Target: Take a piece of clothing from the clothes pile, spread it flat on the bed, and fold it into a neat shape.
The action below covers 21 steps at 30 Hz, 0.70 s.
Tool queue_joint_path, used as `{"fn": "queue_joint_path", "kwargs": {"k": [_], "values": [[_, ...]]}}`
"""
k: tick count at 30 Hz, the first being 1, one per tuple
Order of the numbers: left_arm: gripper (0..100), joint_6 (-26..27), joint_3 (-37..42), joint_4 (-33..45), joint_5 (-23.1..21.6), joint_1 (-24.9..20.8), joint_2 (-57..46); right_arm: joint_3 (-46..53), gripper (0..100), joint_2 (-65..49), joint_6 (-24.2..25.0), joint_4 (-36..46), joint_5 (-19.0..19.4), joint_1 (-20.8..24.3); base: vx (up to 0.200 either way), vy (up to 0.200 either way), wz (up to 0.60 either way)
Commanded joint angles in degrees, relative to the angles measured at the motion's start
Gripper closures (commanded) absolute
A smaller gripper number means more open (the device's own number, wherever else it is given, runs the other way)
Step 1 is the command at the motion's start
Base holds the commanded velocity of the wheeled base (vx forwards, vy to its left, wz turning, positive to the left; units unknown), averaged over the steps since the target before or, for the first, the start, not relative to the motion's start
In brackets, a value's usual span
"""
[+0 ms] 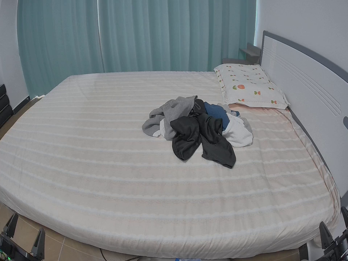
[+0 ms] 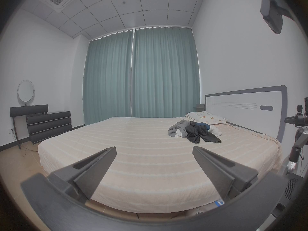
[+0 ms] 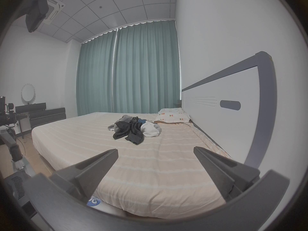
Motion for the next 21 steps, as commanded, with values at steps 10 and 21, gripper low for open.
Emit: {"fn": "queue_joint_path", "kwargs": {"k": [10,21], "values": [[0,0.0,0.8,0.0,0.0,0.0,-0.9,-17.4,0,23.1,0.0,2.6,5.8,1.4,0.0,0.0,0.0],[0,0.0,0.8,0.0,0.0,0.0,-0.9,-23.7,0,67.1,2.6,-15.8,7.0,3.9,0.0,0.0,0.0]]}}
